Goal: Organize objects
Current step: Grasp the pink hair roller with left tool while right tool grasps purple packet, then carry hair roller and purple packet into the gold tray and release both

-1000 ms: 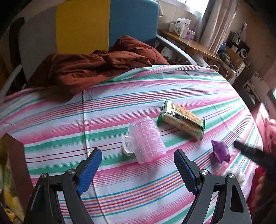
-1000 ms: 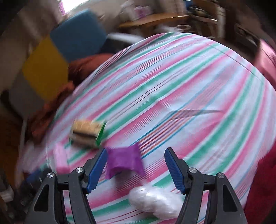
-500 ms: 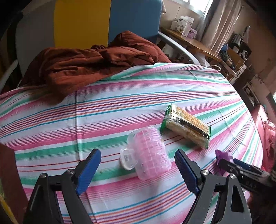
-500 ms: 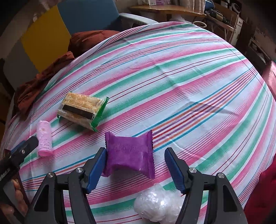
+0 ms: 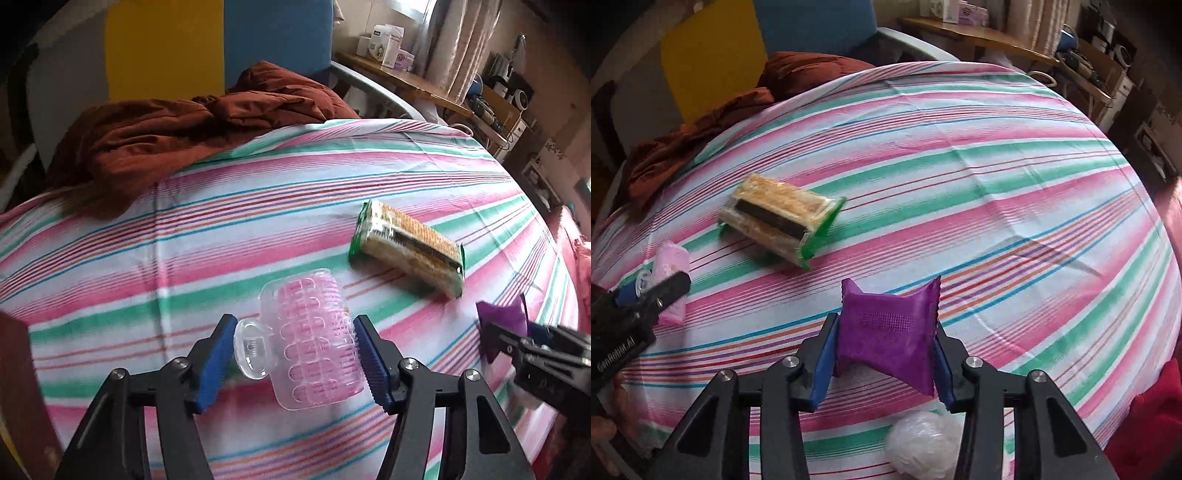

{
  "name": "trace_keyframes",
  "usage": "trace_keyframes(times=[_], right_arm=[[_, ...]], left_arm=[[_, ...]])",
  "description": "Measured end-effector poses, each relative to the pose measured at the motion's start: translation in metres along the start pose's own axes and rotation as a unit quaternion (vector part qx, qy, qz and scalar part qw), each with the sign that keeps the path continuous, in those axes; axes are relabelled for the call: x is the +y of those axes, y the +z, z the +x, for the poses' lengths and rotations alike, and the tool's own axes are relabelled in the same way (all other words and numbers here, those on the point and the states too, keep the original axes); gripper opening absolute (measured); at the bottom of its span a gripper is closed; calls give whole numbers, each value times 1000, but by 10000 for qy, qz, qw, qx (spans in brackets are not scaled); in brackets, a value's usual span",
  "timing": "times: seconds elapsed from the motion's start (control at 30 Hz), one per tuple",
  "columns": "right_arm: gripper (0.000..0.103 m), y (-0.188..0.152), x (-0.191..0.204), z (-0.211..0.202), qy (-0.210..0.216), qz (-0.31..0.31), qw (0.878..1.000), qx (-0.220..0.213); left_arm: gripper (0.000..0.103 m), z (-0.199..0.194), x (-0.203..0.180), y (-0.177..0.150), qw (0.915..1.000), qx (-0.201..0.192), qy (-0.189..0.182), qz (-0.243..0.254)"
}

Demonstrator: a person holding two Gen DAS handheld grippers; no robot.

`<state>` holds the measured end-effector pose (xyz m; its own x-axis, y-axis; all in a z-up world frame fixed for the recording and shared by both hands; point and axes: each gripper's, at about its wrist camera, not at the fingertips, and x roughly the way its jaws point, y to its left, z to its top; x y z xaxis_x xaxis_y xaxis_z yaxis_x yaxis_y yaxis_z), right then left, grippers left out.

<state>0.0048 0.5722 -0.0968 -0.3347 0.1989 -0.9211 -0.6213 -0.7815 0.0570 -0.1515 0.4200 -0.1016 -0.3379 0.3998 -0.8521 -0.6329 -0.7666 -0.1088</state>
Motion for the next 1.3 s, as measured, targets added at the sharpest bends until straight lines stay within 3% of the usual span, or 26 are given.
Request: trace_keyframes(times=[0.33,0.53,0.83,1.3], right_arm=[[45,-17,53,-3,334,-1169,9926,-33],[45,-22,65,-7,426,-1486,9879,-142],[45,-31,82,-9,431,-1833,9818,-235],[45,-37,86,-7,276,-1925,9807,-192]], left_arm=[[64,-61,10,-38,9982,-562,210,-89],[65,-100,20,-54,9957,-875,237,-211],[65,-153,35,-75,9907,-1277,345,-310],[65,-204,70,-111,9851,-1548,567,-491]])
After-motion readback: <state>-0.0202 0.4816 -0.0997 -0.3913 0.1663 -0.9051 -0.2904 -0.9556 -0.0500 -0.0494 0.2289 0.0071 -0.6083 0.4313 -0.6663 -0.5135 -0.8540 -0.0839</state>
